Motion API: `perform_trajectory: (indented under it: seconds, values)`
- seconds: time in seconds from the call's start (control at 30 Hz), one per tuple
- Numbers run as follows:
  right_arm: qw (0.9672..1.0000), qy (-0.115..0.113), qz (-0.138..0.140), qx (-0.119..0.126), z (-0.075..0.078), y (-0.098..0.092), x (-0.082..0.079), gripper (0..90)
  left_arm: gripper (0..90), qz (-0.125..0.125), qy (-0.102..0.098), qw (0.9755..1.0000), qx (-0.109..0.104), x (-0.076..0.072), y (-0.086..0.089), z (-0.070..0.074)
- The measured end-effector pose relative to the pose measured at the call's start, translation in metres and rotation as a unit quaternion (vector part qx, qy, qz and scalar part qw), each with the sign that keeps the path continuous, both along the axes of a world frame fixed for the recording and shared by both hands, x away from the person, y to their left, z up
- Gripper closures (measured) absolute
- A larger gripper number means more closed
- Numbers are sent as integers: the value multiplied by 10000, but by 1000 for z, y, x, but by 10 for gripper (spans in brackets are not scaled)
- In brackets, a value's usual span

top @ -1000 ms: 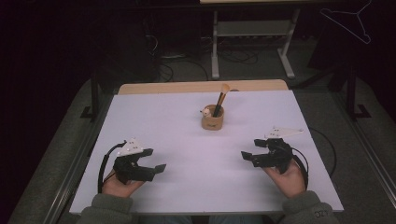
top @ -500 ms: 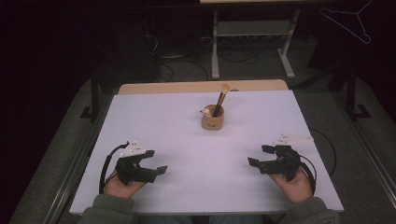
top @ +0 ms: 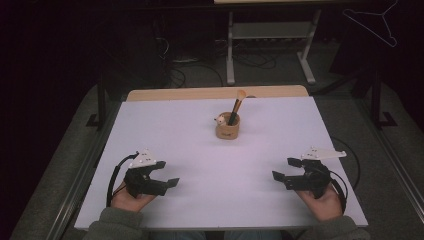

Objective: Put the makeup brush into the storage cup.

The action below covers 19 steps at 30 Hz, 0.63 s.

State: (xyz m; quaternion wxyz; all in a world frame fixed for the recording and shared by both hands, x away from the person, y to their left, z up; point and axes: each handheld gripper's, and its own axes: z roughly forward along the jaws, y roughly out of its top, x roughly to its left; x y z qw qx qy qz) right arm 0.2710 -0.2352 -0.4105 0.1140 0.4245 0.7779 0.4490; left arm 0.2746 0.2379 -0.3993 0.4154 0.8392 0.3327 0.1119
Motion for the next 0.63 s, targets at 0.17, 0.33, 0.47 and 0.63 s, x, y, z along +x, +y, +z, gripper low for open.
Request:
perform_trajectory:
  seconds: [0.17, 0.33, 0.47, 0.63]
  values:
    - [9999, 127, -10, 11, -7, 1, 4, 193, 210, 3, 31, 10000, -6, 2, -2, -2]
    - [10000, 43, 17, -87, -5, 5, 4, 193, 210, -13, -60, 10000, 28, 3, 1, 0]
    - [10000, 41, 58, -55, -4, 7, 4, 192, 210, -70, -57, 9999, 96, 4, 2, 0]
    - [9999, 37, 103, -39, -4, 8, 5, 189, 210, -17, -48, 10000, 6, 4, 1, 0]
